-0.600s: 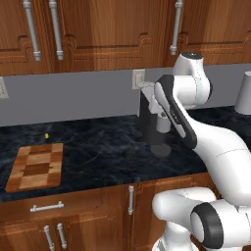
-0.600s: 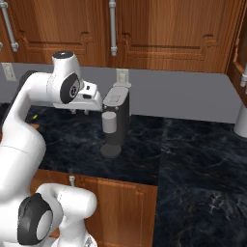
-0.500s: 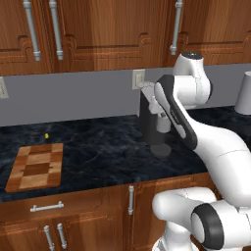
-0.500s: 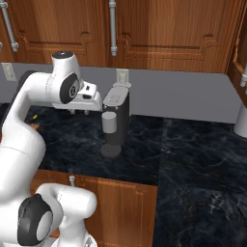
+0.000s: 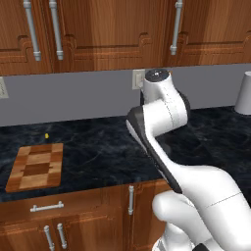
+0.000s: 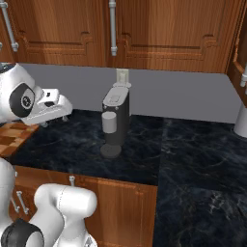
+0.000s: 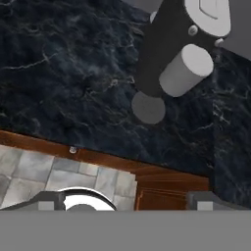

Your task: Open the drawer on the left and place the cutting tools on the cutting board.

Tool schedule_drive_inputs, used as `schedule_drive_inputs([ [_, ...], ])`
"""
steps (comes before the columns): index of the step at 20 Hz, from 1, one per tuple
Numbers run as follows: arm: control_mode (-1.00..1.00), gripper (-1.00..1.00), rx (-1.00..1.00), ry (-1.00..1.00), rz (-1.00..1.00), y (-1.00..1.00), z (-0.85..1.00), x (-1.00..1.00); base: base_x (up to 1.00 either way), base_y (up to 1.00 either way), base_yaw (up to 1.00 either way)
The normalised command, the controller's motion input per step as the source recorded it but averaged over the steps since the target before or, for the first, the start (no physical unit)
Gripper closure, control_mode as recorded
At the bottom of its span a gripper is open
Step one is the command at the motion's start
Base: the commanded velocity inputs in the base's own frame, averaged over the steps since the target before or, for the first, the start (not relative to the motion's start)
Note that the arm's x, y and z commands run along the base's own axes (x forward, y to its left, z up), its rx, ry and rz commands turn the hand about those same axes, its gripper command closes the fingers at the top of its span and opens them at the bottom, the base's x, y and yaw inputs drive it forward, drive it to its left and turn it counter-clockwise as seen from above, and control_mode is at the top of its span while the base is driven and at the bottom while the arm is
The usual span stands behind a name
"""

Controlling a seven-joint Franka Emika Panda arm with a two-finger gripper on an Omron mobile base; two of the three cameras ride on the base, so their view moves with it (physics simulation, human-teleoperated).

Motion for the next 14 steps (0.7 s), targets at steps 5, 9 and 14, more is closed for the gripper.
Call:
schedule_drive_inputs([
  [5, -1.00, -1.00, -0.36, 0.00, 0.24, 1.00, -0.30, -0.66, 0.00, 0.00, 0.00],
  [9, -1.00, -1.00, -0.36, 0.00, 0.25, 0.99, -0.46, -0.49, 0.00, 0.00, 0.00],
  [14, -1.00, -1.00, -0.22, 0.00, 0.18, 0.82, -0.58, -0.15, 0.00, 0.00, 0.00],
])
